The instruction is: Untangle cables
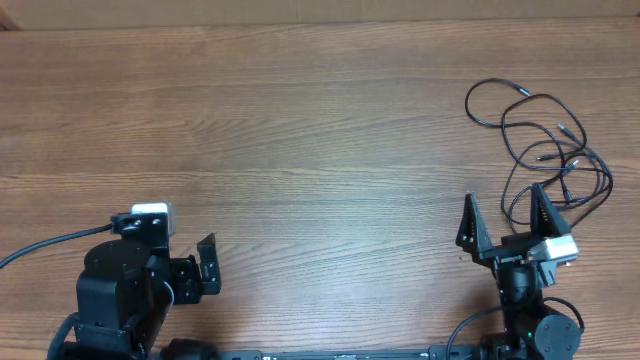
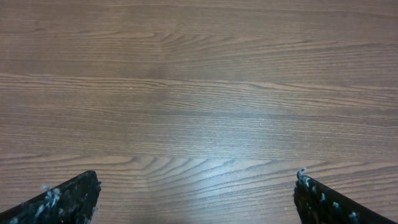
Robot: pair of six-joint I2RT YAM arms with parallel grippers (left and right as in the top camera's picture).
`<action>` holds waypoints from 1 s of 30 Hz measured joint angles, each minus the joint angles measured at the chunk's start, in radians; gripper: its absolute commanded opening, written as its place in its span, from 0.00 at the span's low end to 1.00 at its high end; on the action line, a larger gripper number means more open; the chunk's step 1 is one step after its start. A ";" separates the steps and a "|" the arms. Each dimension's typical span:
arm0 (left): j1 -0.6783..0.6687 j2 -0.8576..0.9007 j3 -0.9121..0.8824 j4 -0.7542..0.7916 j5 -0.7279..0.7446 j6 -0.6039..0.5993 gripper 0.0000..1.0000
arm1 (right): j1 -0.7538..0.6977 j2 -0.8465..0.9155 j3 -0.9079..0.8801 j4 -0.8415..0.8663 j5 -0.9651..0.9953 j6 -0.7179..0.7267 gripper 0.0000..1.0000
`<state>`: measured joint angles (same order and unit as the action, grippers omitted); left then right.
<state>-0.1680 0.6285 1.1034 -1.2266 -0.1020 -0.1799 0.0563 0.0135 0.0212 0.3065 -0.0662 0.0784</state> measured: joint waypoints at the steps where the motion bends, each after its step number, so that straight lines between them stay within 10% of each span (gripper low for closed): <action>1: 0.000 0.000 0.000 0.000 0.000 0.000 0.99 | 0.000 -0.001 -0.001 -0.016 0.003 0.000 1.00; 13: 0.000 0.000 0.000 0.000 0.000 0.000 1.00 | 0.003 -0.002 -0.003 -0.392 0.008 -0.021 1.00; 30: 0.000 0.000 0.000 0.000 0.000 0.000 1.00 | 0.003 -0.003 -0.003 -0.396 0.015 -0.026 1.00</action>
<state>-0.1680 0.6285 1.1034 -1.2266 -0.1020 -0.1799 0.0597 0.0109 0.0185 -0.0891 -0.0513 0.0525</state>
